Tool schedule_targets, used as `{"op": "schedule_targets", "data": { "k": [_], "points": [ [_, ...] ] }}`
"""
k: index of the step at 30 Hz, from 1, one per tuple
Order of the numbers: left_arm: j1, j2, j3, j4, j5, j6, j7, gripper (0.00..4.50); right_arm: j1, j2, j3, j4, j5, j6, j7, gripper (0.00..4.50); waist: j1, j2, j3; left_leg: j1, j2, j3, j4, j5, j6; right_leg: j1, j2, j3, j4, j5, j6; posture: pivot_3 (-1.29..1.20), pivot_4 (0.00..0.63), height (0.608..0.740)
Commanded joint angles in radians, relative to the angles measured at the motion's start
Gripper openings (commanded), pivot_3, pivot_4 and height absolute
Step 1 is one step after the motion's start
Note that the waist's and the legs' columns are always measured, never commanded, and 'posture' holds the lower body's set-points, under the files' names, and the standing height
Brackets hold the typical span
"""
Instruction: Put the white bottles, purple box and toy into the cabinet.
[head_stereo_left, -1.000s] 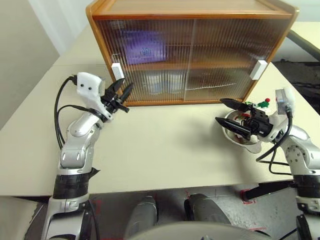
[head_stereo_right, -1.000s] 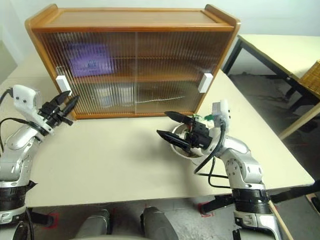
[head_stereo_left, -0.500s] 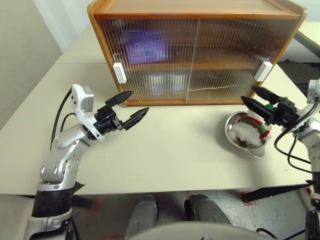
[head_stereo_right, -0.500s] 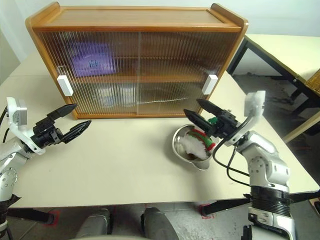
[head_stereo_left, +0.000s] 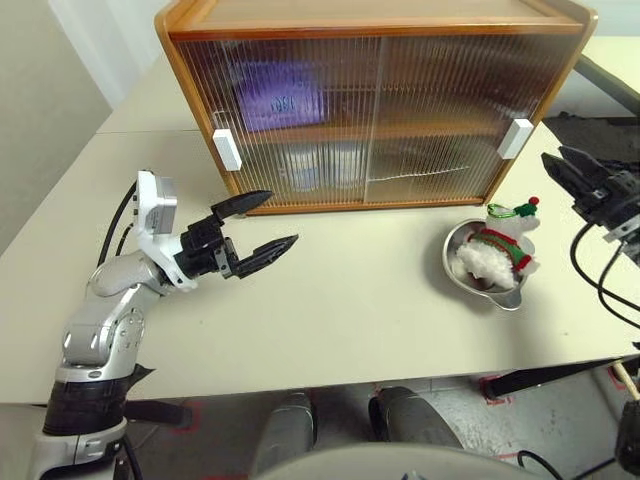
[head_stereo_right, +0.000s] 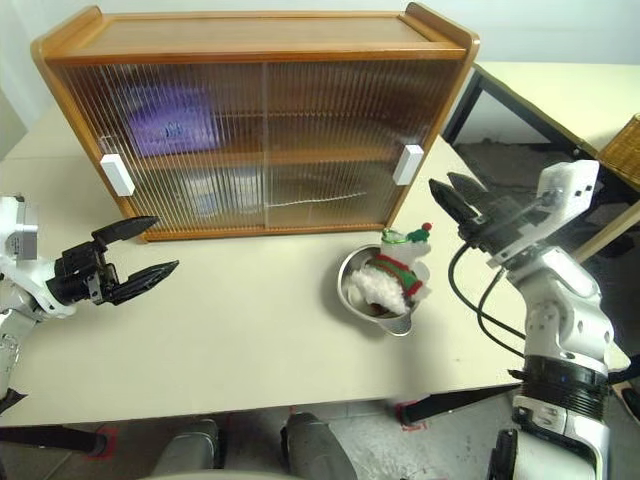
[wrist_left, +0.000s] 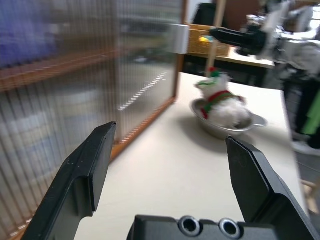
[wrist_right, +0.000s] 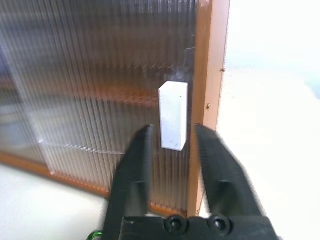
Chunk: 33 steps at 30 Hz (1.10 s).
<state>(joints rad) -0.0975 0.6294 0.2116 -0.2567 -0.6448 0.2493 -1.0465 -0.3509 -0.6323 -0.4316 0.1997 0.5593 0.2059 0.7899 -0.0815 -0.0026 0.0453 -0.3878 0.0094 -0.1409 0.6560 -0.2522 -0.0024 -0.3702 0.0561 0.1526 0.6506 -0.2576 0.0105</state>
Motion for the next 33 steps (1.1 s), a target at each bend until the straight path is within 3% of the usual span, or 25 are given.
{"op": "schedule_targets", "data": {
  "k": [1,2,16,33],
  "points": [
    [0.008,0.016,-0.010,-0.045,-0.029,0.026,-0.018,4.50,-0.032,0.020,0.029,0.023,-0.041,-0.024,-0.044,0.40,0.000,0.001,-0.001,0.000,0.000,0.000,0.000,0.000,0.000,0.000,0.000,0.000,0.000,0.000,0.001,-0.12,0.040,0.740],
    [0.010,0.018,-0.010,-0.054,-0.037,0.033,-0.020,4.50,-0.041,0.028,0.031,0.027,-0.047,-0.028,-0.057,0.05,0.000,0.001,-0.001,0.000,0.000,0.000,0.000,0.000,0.000,0.000,0.000,0.000,0.000,0.001,0.001,-0.12,0.040,0.740],
    [0.017,0.022,-0.044,-0.094,-0.066,0.082,-0.032,4.50,-0.098,0.044,0.069,0.091,-0.150,-0.056,-0.170,0.05,0.001,0.003,-0.002,0.000,0.000,-0.002,0.001,0.000,0.001,0.001,-0.001,0.000,0.000,0.000,0.000,-0.12,0.046,0.740],
    [0.052,0.022,-0.036,-0.093,-0.053,0.064,-0.035,4.50,-0.162,0.080,0.125,0.118,-0.151,-0.042,-0.144,0.05,0.004,0.005,-0.001,0.000,0.000,-0.002,-0.001,0.000,0.001,0.000,-0.001,0.000,0.000,-0.001,-0.001,-0.10,0.056,0.740]
  ]
}}
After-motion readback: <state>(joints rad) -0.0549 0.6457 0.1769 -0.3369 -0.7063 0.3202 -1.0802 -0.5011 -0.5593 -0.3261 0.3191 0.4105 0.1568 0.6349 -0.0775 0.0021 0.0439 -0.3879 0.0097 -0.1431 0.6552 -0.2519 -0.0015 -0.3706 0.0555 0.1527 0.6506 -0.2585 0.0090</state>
